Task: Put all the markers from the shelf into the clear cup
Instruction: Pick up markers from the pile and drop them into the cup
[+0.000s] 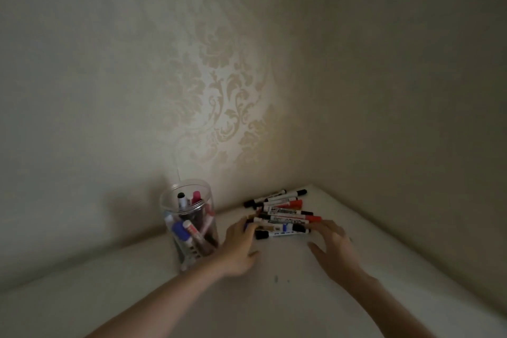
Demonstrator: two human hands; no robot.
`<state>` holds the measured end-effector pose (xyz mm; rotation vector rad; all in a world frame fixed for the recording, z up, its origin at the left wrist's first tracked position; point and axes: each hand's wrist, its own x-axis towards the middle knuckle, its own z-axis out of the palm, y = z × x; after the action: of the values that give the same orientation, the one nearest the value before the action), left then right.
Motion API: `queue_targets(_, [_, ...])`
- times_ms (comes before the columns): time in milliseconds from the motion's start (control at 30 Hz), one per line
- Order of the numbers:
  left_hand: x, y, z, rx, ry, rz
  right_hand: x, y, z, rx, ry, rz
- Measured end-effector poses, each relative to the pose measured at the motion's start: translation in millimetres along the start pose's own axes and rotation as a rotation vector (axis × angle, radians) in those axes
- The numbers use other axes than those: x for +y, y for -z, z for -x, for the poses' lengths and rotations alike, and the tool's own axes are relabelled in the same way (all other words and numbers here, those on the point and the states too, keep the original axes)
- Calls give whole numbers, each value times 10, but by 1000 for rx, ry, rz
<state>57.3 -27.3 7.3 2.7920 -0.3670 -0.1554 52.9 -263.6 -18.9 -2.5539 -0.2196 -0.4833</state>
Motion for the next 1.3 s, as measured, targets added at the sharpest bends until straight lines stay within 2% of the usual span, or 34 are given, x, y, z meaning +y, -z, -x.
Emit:
queue_targets(100, [6,-90,-208,110,67,-124,90,-17,-93,-43,24,-68])
queue_targets(267, [-34,-119,-364,245,74,-101,68,-140,-249,-57,73,-106])
queue_targets(400, [-88,-152,-323,225,-45,9,147,-222,-338,-43,47,-83])
queue_targets(533, [-85,-143,-310,221,-137,72,175,-218,-403,-101,94,-45])
queue_targets(733, [-107,-129,-268,134,-148,162,231,-101,-343,-192,154,-62])
queue_targets(867, [-18,-185,-170,132,-177,244,188,-26,-288,-213,104,-96])
queue_targets(1000, [108,-333,-77,167,-211,168,134,-52,-231,-254,42,-113])
queue_targets(1100, [96,-322,-34,200,-162,172,65,-67,-190,-240,42,-122])
queue_targets(1300, [-39,-192,140,144,-133,187,-52,-76,-137,-228,57,-150])
